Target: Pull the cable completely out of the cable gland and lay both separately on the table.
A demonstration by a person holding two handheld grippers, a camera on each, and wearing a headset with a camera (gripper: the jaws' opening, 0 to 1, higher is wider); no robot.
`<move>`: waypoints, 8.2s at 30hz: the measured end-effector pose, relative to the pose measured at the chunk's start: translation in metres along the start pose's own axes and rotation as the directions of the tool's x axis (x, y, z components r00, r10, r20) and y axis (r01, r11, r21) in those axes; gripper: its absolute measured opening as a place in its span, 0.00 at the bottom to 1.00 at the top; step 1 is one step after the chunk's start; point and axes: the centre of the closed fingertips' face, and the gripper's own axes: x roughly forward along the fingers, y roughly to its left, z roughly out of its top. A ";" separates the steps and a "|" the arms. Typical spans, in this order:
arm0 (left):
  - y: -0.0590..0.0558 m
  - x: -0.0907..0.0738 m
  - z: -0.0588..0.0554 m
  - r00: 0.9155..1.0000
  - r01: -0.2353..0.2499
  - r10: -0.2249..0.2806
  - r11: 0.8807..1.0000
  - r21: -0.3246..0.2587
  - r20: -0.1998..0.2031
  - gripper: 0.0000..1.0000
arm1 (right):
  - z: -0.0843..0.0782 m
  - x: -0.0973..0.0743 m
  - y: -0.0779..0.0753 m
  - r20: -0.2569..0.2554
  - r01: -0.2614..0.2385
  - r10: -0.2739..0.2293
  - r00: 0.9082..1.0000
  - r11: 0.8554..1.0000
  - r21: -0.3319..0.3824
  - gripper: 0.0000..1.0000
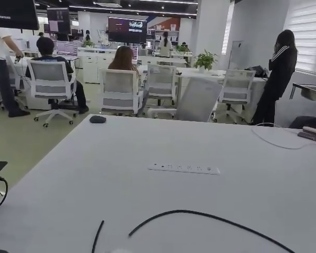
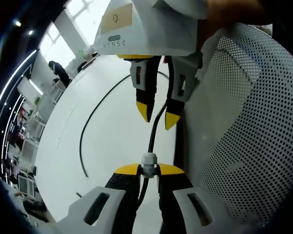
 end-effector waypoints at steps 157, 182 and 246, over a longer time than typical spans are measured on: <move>0.080 -0.058 -0.085 0.988 -0.143 0.136 0.985 -0.097 -0.076 0.05 | -0.023 0.002 -0.012 -0.097 0.040 -0.039 0.995 0.999 0.006 0.02; 0.079 0.044 -0.137 0.976 0.184 -0.170 0.978 0.101 -0.134 0.27 | -0.037 0.007 -0.001 -0.152 -0.022 0.030 0.988 0.998 0.051 0.02; 0.048 0.019 -0.053 0.983 0.145 -0.147 0.989 -0.025 -0.110 0.14 | -0.054 0.076 -0.307 -0.010 0.256 -0.297 0.955 0.805 0.534 0.02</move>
